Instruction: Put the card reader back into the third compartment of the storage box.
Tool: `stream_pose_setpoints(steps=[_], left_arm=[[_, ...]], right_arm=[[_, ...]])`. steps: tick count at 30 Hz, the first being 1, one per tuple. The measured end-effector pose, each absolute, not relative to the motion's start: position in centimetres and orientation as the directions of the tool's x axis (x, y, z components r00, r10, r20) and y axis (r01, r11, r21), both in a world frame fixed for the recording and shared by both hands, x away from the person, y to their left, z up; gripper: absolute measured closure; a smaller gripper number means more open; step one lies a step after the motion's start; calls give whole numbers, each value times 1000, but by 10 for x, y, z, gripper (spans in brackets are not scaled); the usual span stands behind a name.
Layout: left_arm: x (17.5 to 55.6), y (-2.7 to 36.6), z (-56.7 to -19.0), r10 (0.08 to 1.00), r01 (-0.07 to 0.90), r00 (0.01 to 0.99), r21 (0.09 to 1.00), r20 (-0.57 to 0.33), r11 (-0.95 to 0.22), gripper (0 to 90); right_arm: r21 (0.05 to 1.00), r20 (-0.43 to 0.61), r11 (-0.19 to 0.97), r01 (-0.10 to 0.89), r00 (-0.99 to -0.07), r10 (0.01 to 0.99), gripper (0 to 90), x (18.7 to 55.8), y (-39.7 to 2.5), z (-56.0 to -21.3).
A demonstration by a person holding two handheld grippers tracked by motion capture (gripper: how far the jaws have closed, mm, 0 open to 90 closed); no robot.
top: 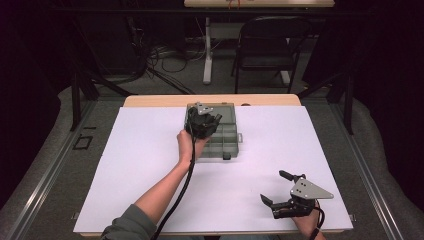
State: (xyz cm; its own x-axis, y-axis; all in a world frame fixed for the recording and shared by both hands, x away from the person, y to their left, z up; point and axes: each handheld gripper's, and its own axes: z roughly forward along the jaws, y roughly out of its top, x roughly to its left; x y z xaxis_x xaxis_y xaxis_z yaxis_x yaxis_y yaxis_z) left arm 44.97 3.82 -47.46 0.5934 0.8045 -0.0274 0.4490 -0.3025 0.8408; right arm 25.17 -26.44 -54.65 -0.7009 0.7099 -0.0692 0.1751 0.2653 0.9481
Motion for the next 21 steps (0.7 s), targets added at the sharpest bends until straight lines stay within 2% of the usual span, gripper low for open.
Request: stream_pose_setpoints(steps=[21], left_arm=[[463,36,-490,832,513,549,820,-85,-254,734]], right_arm=[[946,-73,273,174,-706,705,0,252,-263,-546]])
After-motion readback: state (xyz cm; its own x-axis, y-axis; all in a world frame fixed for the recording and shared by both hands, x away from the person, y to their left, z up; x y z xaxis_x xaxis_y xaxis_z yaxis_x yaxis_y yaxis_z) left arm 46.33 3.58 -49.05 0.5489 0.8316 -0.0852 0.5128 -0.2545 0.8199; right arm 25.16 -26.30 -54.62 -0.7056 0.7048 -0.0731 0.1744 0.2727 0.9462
